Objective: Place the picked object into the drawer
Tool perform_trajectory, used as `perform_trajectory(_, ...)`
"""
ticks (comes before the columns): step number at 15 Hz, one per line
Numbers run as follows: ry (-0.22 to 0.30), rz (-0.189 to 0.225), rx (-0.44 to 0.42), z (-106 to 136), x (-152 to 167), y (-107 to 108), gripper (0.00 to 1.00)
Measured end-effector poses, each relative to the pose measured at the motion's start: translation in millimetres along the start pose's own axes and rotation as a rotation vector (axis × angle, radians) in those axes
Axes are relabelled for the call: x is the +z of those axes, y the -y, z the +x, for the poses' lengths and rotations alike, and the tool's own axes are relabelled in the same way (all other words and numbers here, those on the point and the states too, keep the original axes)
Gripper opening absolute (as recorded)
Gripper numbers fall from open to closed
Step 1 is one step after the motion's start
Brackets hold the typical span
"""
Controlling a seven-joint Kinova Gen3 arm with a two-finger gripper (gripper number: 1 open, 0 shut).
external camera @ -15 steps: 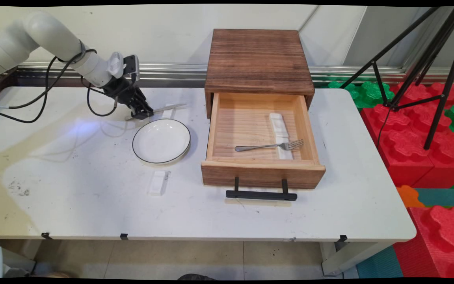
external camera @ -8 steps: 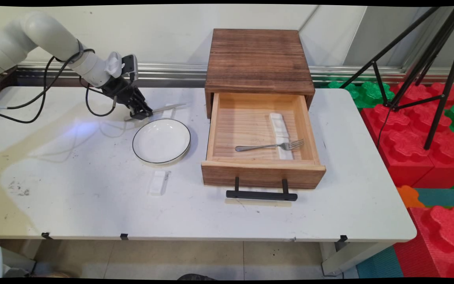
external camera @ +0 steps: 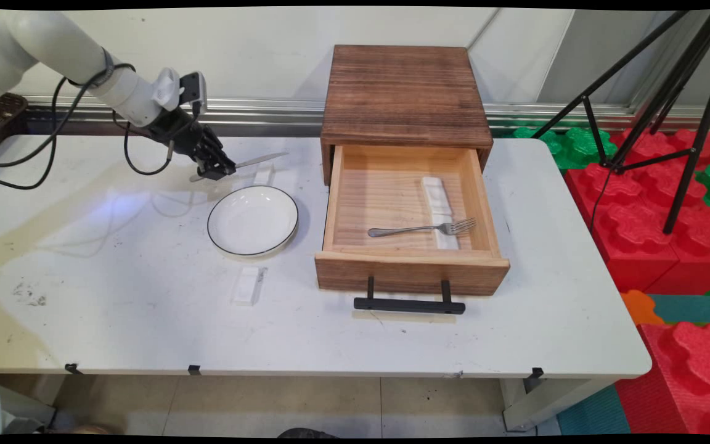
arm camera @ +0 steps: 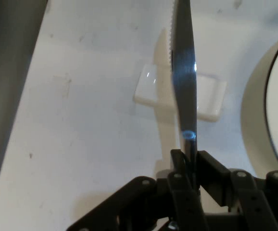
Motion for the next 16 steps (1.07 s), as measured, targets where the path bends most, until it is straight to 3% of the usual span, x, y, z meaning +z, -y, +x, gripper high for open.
perform_trajectory(7,-0.051,-0.004,0.031,17.1,-35.8,-14.3,0.00)
perform_trajectory(16,-0.182,-0.037,0.105,70.6,-90.4,-46.5,0.00)
